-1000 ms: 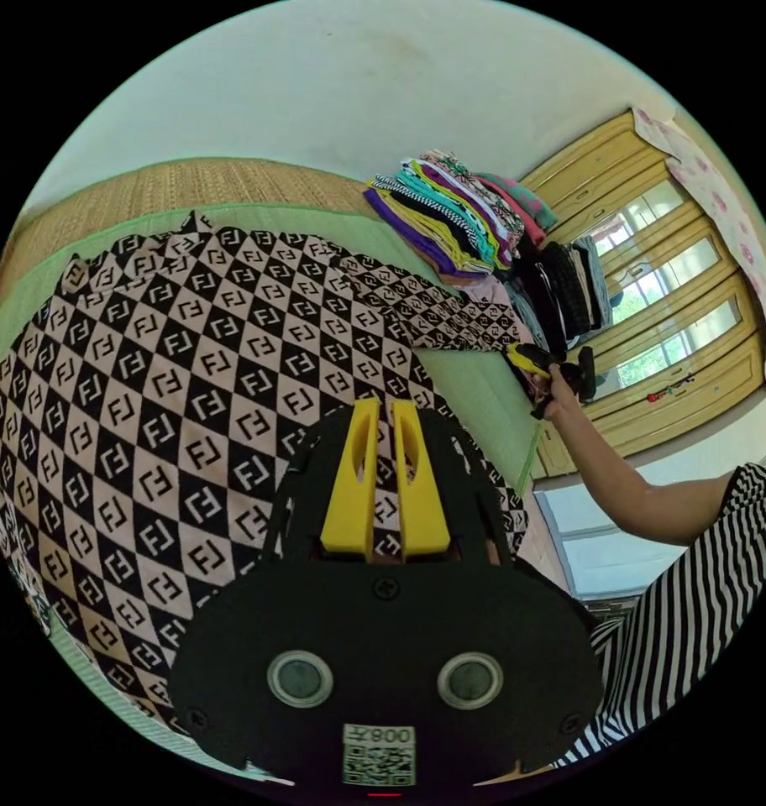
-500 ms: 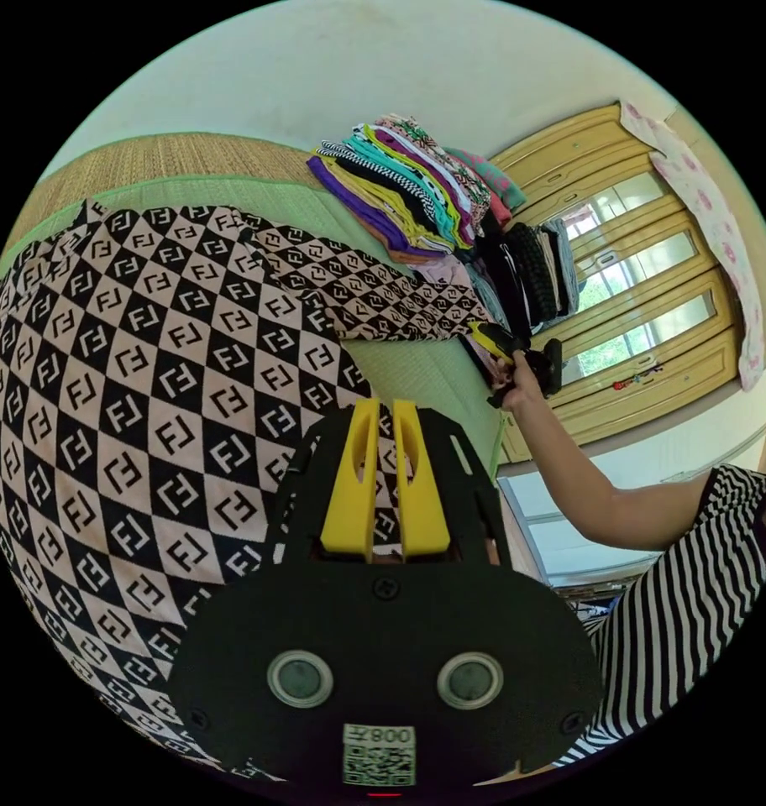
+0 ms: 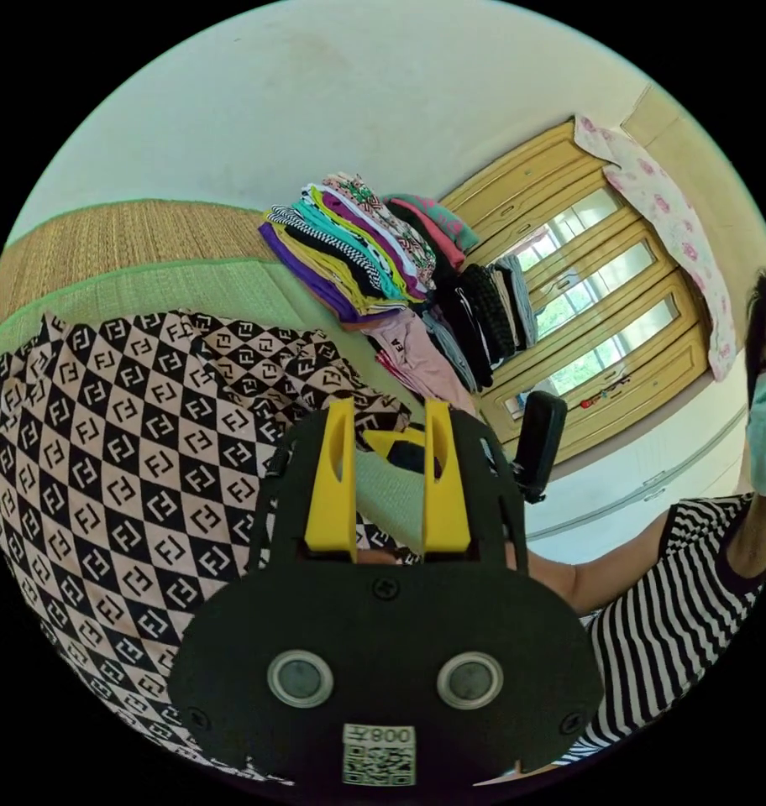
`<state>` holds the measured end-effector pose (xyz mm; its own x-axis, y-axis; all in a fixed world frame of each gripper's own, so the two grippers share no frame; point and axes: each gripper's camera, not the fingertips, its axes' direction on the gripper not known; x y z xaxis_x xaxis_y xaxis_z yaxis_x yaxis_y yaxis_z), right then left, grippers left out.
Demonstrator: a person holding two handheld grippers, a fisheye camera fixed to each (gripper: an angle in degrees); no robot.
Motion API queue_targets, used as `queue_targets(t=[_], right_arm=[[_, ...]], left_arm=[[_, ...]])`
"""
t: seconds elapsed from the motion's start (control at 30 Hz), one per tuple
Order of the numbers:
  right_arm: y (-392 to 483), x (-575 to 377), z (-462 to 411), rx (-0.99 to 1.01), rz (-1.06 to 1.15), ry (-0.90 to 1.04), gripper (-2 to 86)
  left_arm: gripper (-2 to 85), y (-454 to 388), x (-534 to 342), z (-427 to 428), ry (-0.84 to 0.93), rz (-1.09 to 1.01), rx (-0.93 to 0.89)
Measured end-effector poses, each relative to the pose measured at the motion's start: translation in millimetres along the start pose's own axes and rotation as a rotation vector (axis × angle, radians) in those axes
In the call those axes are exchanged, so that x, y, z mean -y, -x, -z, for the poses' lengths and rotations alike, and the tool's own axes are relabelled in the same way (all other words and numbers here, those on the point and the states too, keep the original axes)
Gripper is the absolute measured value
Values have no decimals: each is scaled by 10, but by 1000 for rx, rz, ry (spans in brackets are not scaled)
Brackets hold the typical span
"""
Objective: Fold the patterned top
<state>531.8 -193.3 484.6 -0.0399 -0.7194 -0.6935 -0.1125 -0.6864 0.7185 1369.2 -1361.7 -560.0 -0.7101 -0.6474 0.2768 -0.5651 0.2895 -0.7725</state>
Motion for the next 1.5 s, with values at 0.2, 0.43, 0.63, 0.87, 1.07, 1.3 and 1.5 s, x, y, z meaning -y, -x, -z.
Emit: queue_targets(t=[0.2, 0.43, 0.63, 0.87, 1.07, 1.3, 1.5], right_arm=[[398, -21, -489, -52, 64, 97, 17], [719, -55, -978, -146, 127, 203, 18], [1017, -36, -1307, -217, 214, 244, 19], [1190, -75, -1607, -273, 248, 287, 20], [1262, 50, -1398, -222, 216, 177, 20], [1790, 381, -1128, -41, 294, 13, 20], [2461, 382, -1695, 104, 403, 77, 21]], left_arm=[[118, 41, 205, -416, 201, -53, 141], [111, 43, 202, -643, 273, -61, 243], [115, -21, 140, -700, 311, -112, 276], [26, -11, 45, -727, 349, -174, 496], [11, 212, -66, 91, 96, -41, 329], [9, 635, -485, 1454, -199, 98, 104], [8, 1058, -1047, 2352, -258, 210, 179]])
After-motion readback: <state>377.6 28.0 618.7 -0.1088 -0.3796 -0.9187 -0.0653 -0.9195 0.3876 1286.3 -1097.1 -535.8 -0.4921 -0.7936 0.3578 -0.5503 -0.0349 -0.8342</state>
